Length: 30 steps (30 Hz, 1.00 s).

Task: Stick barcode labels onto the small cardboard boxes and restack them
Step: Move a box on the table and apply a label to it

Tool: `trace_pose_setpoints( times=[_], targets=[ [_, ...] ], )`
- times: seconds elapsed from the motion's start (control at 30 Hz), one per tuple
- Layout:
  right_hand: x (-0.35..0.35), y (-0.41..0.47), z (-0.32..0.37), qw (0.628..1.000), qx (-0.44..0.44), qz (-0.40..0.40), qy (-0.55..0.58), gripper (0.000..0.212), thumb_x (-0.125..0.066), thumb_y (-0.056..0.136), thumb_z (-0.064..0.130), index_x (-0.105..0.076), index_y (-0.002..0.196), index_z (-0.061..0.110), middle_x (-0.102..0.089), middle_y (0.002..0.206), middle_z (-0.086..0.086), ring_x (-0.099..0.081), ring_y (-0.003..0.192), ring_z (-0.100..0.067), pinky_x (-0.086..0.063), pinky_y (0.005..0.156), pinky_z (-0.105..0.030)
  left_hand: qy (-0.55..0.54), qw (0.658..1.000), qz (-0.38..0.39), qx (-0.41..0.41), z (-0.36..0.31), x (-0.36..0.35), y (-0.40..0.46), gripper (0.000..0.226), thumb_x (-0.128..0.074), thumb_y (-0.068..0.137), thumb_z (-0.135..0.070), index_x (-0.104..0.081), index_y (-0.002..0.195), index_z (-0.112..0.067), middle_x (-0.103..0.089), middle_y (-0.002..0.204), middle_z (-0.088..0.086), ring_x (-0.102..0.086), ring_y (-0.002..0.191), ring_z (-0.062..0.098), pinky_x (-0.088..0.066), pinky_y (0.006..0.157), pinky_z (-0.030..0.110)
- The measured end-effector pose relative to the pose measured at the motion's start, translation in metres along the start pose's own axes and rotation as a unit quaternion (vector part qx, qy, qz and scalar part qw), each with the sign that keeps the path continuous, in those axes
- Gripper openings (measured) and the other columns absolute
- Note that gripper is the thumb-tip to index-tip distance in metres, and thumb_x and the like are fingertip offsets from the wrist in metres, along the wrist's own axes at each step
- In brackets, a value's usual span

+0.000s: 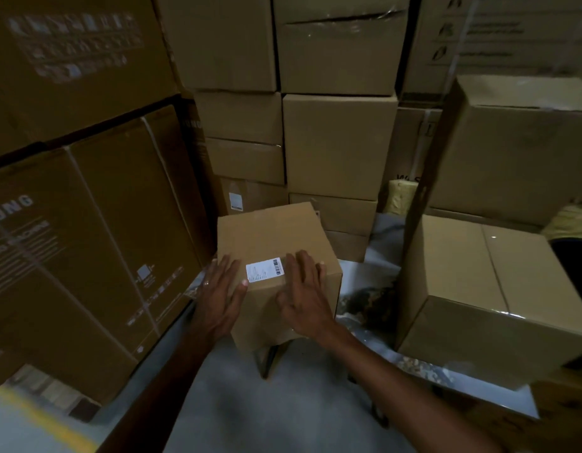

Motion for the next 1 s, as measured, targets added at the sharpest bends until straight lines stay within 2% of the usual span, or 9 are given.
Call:
trace_pose_setpoints(
  times=[0.13, 0.27, 0.37, 0.47, 0.6, 0.73, 0.77, 0.9, 1.0],
  targets=[
    [0.012, 0.009, -0.017, 0.999, 0.007, -0.021, 0.025, 0.069, -0.028, 0.09, 0.037, -0.03, 0.156, 0.014, -0.025, 0.163, -0.013, -0.011, 0.155, -0.024, 0.01, 0.125, -0.046, 0.059, 0.998, -0.016, -0.005, -0.023, -0.012, -0.022, 0.076, -0.019, 0.101, -0.067, -0.04, 0.156, -0.018, -0.027, 0.167, 0.0, -0.009, 0.157, 0.022, -0.013, 0.124, 0.051],
    [0.026, 0.021, -0.039, 0.994, 0.029, -0.002, 0.109, 0.064, -0.025, 0.092, 0.034, -0.039, 0.151, 0.015, -0.038, 0.158, -0.007, -0.025, 0.15, -0.016, -0.004, 0.125, -0.05, -0.007, 0.999, -0.03, 0.02, -0.054, -0.029, -0.045, 0.08, -0.019, 0.101, -0.07, -0.038, 0.156, -0.015, -0.026, 0.167, 0.005, -0.015, 0.156, 0.025, -0.019, 0.124, 0.052],
    [0.044, 0.028, -0.048, 0.985, 0.005, 0.005, 0.17, 0.058, -0.027, 0.097, 0.032, -0.036, 0.152, 0.015, -0.04, 0.157, -0.008, -0.024, 0.142, -0.007, -0.004, 0.127, -0.04, -0.058, 0.996, -0.037, 0.062, -0.081, -0.037, -0.052, 0.085, -0.017, 0.096, -0.077, -0.039, 0.154, -0.019, -0.031, 0.163, 0.006, -0.018, 0.152, 0.024, -0.026, 0.12, 0.055],
    [0.057, 0.036, -0.048, 0.983, -0.039, 0.021, 0.18, 0.052, -0.028, 0.105, 0.032, -0.035, 0.154, 0.016, -0.039, 0.159, -0.007, -0.026, 0.147, -0.014, -0.013, 0.126, -0.04, -0.06, 0.994, -0.031, 0.088, -0.094, -0.032, -0.044, 0.084, -0.012, 0.094, -0.08, -0.041, 0.15, -0.025, -0.042, 0.153, 0.002, -0.034, 0.141, 0.024, -0.033, 0.114, 0.055],
    [0.051, 0.035, -0.041, 0.994, -0.041, -0.006, 0.103, 0.051, -0.042, 0.107, 0.037, -0.033, 0.153, 0.018, -0.038, 0.157, -0.01, -0.032, 0.146, -0.027, -0.025, 0.122, -0.042, -0.04, 0.997, -0.052, 0.041, -0.075, -0.007, -0.012, 0.061, -0.017, 0.103, -0.061, -0.059, 0.132, -0.027, -0.06, 0.13, -0.001, -0.053, 0.12, 0.023, -0.041, 0.105, 0.054],
    [0.031, 0.011, 0.004, 0.997, 0.013, 0.004, 0.081, 0.072, -0.043, 0.099, 0.06, -0.025, 0.157, 0.022, -0.023, 0.166, -0.004, -0.011, 0.155, -0.023, 0.001, 0.127, -0.047, -0.036, 0.997, -0.002, 0.068, -0.031, 0.015, 0.032, 0.059, -0.021, 0.102, -0.049, -0.06, 0.138, -0.024, -0.053, 0.148, 0.006, -0.043, 0.139, 0.026, -0.028, 0.117, 0.041],
    [0.022, 0.005, 0.017, 0.996, 0.034, 0.019, 0.077, 0.08, -0.044, 0.095, 0.065, -0.023, 0.158, 0.022, -0.021, 0.167, -0.004, -0.009, 0.156, -0.023, 0.003, 0.127, -0.05, -0.022, 0.998, 0.014, 0.063, -0.022, 0.017, 0.039, 0.057, -0.021, 0.101, -0.045, -0.056, 0.141, -0.025, -0.051, 0.151, 0.008, -0.042, 0.142, 0.027, -0.026, 0.12, 0.044],
    [-0.005, -0.002, 0.039, 0.992, 0.112, -0.031, -0.055, 0.085, -0.052, 0.086, 0.066, -0.036, 0.147, 0.01, -0.046, 0.152, -0.015, -0.033, 0.145, -0.033, -0.009, 0.123, -0.059, 0.077, 0.994, 0.051, 0.059, -0.001, 0.004, 0.039, 0.061, -0.015, 0.096, -0.047, -0.041, 0.15, -0.038, -0.035, 0.163, 0.001, -0.026, 0.152, 0.026, -0.015, 0.123, 0.051],
    [-0.01, 0.004, 0.025, 0.994, 0.107, -0.024, -0.023, 0.1, -0.067, 0.079, 0.06, -0.026, 0.155, 0.01, -0.021, 0.164, -0.017, -0.003, 0.154, -0.031, 0.006, 0.124, -0.056, 0.107, 0.993, 0.036, 0.045, -0.003, -0.002, 0.029, 0.066, -0.018, 0.092, -0.051, -0.045, 0.151, -0.038, -0.033, 0.164, -0.001, -0.027, 0.15, 0.028, -0.014, 0.117, 0.053]
  ],
)
Point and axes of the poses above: each hand's wrist, its own y-axis towards the middle knuckle, its own x-axis out of the back of the hand, z = x × y, the point moved 3 cm from there along y, towards the middle knuckle
